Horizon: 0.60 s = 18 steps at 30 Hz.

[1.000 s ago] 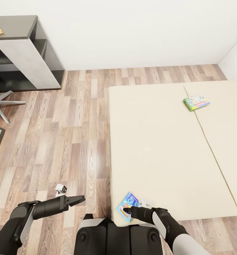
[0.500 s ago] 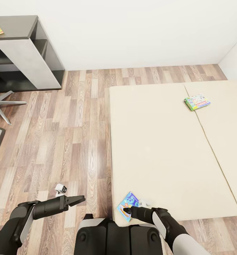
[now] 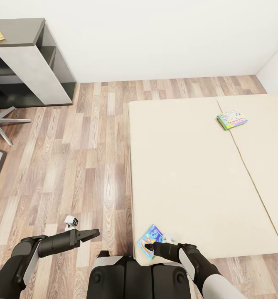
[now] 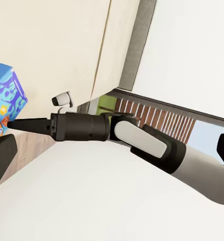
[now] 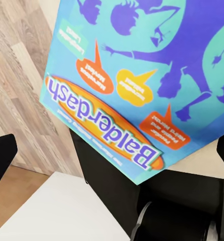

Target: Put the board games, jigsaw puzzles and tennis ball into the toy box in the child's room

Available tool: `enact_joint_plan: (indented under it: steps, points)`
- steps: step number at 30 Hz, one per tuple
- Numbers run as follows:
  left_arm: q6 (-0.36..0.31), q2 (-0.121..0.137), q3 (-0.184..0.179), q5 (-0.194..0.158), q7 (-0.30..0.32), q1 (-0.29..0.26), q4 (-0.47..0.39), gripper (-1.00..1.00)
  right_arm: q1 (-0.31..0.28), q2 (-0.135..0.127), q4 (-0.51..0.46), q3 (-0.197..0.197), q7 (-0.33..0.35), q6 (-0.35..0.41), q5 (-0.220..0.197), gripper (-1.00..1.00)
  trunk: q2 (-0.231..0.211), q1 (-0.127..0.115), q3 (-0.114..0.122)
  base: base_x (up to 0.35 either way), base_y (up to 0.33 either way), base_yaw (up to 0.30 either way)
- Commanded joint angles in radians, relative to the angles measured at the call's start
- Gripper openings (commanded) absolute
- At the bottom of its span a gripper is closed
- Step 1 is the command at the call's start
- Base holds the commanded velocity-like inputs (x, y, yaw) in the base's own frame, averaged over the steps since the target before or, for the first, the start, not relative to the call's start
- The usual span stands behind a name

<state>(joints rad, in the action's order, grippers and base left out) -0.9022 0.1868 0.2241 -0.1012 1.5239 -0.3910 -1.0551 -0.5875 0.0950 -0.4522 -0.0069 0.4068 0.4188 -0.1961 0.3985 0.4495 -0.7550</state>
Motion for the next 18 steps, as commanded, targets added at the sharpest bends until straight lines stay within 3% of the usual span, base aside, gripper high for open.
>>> enact_joint_plan:
  steps: [1, 18]
  points:
    - [-0.011, 0.000, 0.000, 0.000, 0.004, 0.000, 0.000, 1.00, 0.000, 0.000, -0.002, -0.001, -0.001, 0.008, -0.007, 1.00, 0.001, 0.001, -0.001, 0.000, 0.009, 0.000]
    - [-0.010, 0.000, 0.000, -0.001, 0.003, 0.000, 0.000, 1.00, 0.000, 0.000, -0.002, -0.001, -0.001, 0.008, -0.007, 1.00, 0.001, 0.001, -0.001, -0.009, 0.046, 0.000]
